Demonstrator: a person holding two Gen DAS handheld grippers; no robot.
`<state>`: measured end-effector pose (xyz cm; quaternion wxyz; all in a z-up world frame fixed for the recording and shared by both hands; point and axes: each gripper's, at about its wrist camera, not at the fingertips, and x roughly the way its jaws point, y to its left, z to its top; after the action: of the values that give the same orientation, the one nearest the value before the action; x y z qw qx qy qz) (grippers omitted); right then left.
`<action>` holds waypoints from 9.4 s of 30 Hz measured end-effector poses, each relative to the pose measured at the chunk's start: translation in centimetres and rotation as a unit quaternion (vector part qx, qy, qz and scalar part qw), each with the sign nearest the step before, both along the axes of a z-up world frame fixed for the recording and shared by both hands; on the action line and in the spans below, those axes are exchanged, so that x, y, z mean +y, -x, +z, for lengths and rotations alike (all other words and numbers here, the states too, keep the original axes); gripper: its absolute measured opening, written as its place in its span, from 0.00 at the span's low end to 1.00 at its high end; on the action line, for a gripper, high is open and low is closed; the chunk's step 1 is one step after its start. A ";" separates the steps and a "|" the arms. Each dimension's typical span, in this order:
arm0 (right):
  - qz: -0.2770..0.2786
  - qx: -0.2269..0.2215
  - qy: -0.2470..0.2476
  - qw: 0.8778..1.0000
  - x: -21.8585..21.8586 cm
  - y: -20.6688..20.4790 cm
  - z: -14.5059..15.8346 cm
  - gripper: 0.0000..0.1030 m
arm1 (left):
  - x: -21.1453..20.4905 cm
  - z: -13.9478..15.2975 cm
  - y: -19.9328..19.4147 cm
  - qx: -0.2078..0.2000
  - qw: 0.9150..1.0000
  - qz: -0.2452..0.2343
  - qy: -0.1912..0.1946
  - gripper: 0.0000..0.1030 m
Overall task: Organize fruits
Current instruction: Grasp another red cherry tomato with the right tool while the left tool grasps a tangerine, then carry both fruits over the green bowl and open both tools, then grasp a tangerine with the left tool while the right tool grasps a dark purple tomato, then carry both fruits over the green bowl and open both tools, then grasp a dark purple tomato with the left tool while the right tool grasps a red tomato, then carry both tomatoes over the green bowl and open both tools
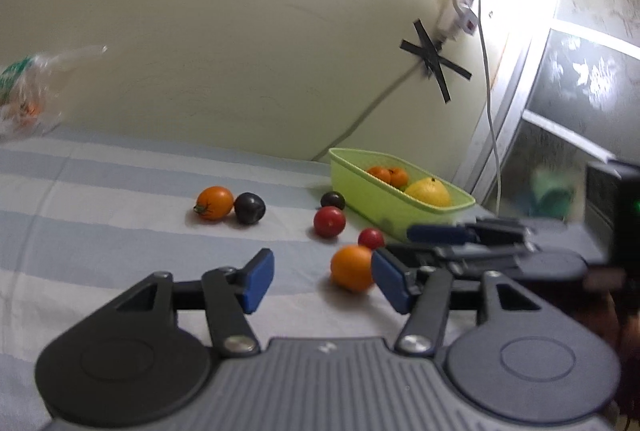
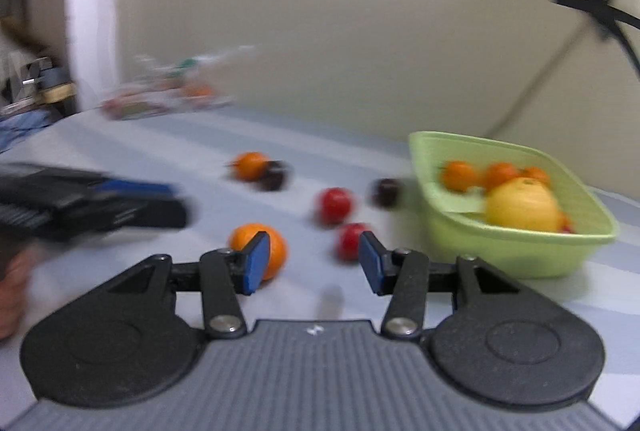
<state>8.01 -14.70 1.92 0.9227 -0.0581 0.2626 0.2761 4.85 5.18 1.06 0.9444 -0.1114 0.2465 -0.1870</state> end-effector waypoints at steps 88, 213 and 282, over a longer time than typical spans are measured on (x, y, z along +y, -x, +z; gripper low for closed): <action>-0.004 -0.009 -0.078 0.997 -0.1 0.8 0.4 0.39 | 6.2 0.1 -3.9 0.071 0.985 0.156 0.032 0.47; -0.118 -0.059 -0.098 0.986 -10.1 -2.3 1.1 0.51 | -7.6 1.6 -15.0 0.072 0.993 -0.034 -0.081 0.42; 0.023 0.034 -0.018 0.999 0.2 10.9 -0.8 0.37 | -5.7 0.2 9.3 0.034 0.988 -0.037 -0.143 0.41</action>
<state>-2.91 -14.50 1.15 0.9077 -0.0384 0.2876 0.3032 -4.41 -0.53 1.29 0.9342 0.0276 0.3061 -0.1810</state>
